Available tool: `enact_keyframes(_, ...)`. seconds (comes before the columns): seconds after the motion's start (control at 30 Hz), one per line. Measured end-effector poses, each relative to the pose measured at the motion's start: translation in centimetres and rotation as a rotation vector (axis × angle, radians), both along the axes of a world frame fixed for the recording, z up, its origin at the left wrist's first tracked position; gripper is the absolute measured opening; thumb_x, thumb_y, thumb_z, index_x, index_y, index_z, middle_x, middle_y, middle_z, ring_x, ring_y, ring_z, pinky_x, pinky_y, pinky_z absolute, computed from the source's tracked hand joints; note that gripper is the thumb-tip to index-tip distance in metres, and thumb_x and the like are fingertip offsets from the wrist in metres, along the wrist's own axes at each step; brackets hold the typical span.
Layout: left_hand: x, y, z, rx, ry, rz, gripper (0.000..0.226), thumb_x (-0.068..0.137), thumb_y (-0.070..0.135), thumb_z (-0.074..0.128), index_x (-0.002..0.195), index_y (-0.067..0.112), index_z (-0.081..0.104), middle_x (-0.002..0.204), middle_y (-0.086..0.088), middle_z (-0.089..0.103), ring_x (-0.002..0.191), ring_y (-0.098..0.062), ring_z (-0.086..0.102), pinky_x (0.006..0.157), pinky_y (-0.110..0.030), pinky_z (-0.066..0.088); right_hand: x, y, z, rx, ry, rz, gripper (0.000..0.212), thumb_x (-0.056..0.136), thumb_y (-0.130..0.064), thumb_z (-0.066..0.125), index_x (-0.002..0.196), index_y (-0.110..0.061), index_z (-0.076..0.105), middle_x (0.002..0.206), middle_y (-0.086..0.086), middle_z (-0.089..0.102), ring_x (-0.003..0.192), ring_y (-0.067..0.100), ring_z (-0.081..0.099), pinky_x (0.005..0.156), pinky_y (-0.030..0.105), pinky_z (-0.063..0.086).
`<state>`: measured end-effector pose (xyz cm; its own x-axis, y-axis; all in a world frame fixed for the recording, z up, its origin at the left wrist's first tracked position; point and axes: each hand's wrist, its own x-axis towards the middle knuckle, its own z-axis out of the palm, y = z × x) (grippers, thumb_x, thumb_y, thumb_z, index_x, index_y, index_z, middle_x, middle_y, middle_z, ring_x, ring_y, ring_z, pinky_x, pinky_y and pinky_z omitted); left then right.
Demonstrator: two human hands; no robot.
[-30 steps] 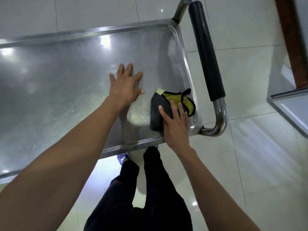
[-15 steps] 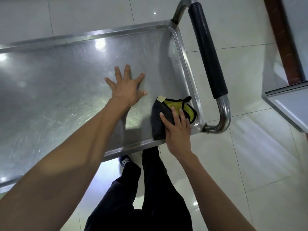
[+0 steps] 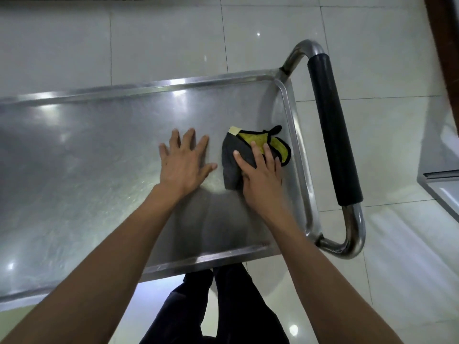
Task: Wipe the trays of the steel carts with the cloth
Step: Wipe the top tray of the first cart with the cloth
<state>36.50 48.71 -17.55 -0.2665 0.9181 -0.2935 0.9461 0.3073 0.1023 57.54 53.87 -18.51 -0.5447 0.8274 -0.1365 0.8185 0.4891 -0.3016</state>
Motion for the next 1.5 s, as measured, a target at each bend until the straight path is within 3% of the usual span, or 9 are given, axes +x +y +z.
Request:
enact_keyframes(0.1, -0.4, 0.1, -0.4, 0.004, -0.023, 0.034, 0.085, 0.087, 0.074, 0.045, 0.154, 0.027, 0.023, 0.163, -0.003, 0.017, 0.150, -0.039, 0.008, 0.114, -0.064, 0.024, -2.4, 3.6, -0.1, -0.004, 0.024, 0.013, 0.054, 0.101, -0.023, 0.045, 0.151, -0.040, 0.037, 0.165, 0.006, 0.019, 0.153, 0.032, 0.005, 0.120, 0.059, 0.011)
enact_keyframes(0.4, -0.1, 0.7, -0.9, -0.001, -0.068, 0.078, 0.085, 0.090, 0.075, 0.041, 0.158, 0.029, 0.019, 0.168, -0.001, 0.009, 0.154, -0.035, -0.001, 0.120, -0.063, 0.014, -10.4, 13.9, -0.5, -0.016, -0.017, 0.041, 0.054, 0.103, -0.027, 0.040, 0.153, -0.044, 0.029, 0.167, 0.002, 0.012, 0.153, 0.030, 0.000, 0.122, 0.056, 0.006)
enact_keyframes(0.63, -0.2, 1.0, -1.1, -0.017, -0.096, 0.084, 0.085, 0.090, 0.074, 0.043, 0.158, 0.030, 0.017, 0.168, 0.001, 0.003, 0.154, -0.032, -0.007, 0.121, -0.062, 0.011, -11.4, 15.1, -0.6, 0.013, 0.021, 0.057, 0.053, 0.103, -0.025, 0.042, 0.152, -0.042, 0.033, 0.165, 0.002, 0.018, 0.153, 0.029, 0.006, 0.122, 0.056, 0.008)
enact_keyframes(0.83, -0.6, 1.1, -0.2, -0.029, -0.090, 0.051, 0.084, 0.090, 0.072, 0.045, 0.157, 0.029, 0.020, 0.167, -0.001, 0.008, 0.153, -0.034, 0.000, 0.118, -0.061, 0.017, -8.2, 10.4, -0.2, -0.010, -0.004, 0.092, 0.053, 0.103, -0.027, 0.043, 0.152, -0.042, 0.031, 0.166, 0.001, 0.017, 0.153, 0.027, 0.005, 0.122, 0.056, 0.010)
enact_keyframes(1.03, -2.9, 0.3, 1.5, -0.047, -0.140, -0.077, 0.070, 0.091, 0.055, 0.058, 0.151, 0.025, 0.037, 0.163, -0.006, 0.020, 0.149, -0.031, 0.013, 0.115, -0.055, 0.031, -2.3, 2.2, 0.7, -0.053, -0.012, 0.073, 0.053, 0.104, -0.026, 0.041, 0.154, -0.043, 0.029, 0.166, 0.001, 0.015, 0.154, 0.028, 0.002, 0.122, 0.056, 0.008)
enact_keyframes(1.13, -2.5, -1.4, 1.6, -0.063, -0.044, -0.045, 0.068, 0.089, 0.054, 0.063, 0.147, 0.030, 0.039, 0.159, -0.010, 0.023, 0.149, -0.037, 0.010, 0.114, -0.060, 0.027, -0.1, -2.3, 0.8, -0.064, -0.006, 0.076, 0.053, 0.104, -0.026, 0.040, 0.154, -0.041, 0.029, 0.167, 0.001, 0.011, 0.154, 0.027, -0.001, 0.122, 0.056, 0.007)
enact_keyframes(1.2, -1.9, -2.5, 1.6, -0.036, -0.024, 0.026, 0.065, 0.087, 0.056, 0.065, 0.142, 0.031, 0.041, 0.152, -0.010, 0.029, 0.143, -0.040, 0.019, 0.106, -0.064, 0.033, 0.8, -5.2, 0.7, -0.047, -0.022, 0.046, 0.054, 0.103, -0.025, 0.042, 0.154, -0.041, 0.031, 0.167, 0.001, 0.013, 0.154, 0.028, 0.001, 0.121, 0.057, 0.009)
enact_keyframes(1.3, -1.4, -3.8, 1.2, 0.013, -0.055, 0.067, 0.062, 0.088, 0.055, 0.064, 0.140, 0.031, 0.038, 0.147, -0.010, 0.031, 0.136, -0.040, 0.026, 0.097, -0.065, 0.039, 1.8, -9.5, 0.3, -0.024, -0.029, 0.008, 0.054, 0.101, -0.023, 0.046, 0.152, -0.040, 0.035, 0.166, 0.003, 0.017, 0.154, 0.030, 0.005, 0.120, 0.057, 0.015)
enact_keyframes(1.5, -1.8, -5.8, -0.1, 0.095, -0.017, 0.018, 0.060, 0.091, 0.060, 0.054, 0.138, 0.027, 0.038, 0.150, -0.011, 0.031, 0.139, -0.040, 0.027, 0.098, -0.066, 0.037, 5.0, -17.5, -0.1, 0.002, -0.017, 0.046, 0.057, 0.098, -0.020, 0.052, 0.150, -0.038, 0.038, 0.166, 0.002, 0.017, 0.155, 0.028, 0.003, 0.121, 0.056, 0.016)
